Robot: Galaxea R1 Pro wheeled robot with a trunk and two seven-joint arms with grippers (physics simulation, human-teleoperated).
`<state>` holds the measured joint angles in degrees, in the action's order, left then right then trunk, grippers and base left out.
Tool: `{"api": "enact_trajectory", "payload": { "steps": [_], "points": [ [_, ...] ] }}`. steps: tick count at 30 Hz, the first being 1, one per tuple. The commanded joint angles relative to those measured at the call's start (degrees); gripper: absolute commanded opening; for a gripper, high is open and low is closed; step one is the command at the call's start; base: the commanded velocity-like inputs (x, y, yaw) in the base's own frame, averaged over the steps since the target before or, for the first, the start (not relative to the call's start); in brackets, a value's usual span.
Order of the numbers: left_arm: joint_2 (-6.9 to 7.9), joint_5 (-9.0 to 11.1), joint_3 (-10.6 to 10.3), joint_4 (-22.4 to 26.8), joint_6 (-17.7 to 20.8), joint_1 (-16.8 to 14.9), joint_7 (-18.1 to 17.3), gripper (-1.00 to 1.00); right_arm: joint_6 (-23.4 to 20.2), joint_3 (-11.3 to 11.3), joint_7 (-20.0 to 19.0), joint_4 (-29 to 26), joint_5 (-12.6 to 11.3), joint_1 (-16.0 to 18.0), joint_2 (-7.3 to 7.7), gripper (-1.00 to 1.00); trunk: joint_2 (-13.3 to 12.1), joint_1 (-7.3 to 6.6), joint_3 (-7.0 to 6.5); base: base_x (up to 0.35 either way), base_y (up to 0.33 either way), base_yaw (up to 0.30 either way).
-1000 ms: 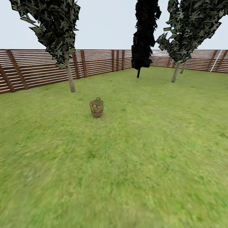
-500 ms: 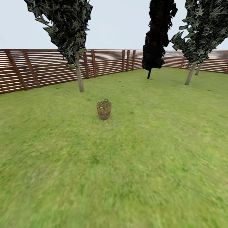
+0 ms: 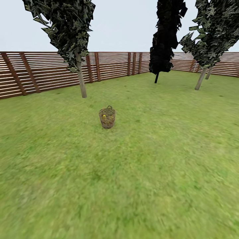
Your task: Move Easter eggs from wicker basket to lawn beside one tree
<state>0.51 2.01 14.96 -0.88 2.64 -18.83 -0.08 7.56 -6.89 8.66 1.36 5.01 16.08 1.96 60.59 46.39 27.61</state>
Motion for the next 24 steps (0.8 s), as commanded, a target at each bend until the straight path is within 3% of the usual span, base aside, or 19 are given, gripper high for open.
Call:
{"api": "enact_trajectory", "payload": {
  "steps": [1,24],
  "points": [
    [0.01,0.20,0.16,-0.09,0.10,-0.06,-0.01,1.00,0.16,-0.23,0.31,0.14,0.53,0.08,-0.02,1.00,0.03,0.03,0.05,0.324,-0.090,0.000],
    [0.01,0.18,0.16,-0.07,0.11,-0.06,-0.01,1.00,0.17,-0.23,0.31,0.13,0.53,0.08,-0.11,1.00,0.03,0.03,0.05,0.324,-0.090,0.000]
  ]
}}
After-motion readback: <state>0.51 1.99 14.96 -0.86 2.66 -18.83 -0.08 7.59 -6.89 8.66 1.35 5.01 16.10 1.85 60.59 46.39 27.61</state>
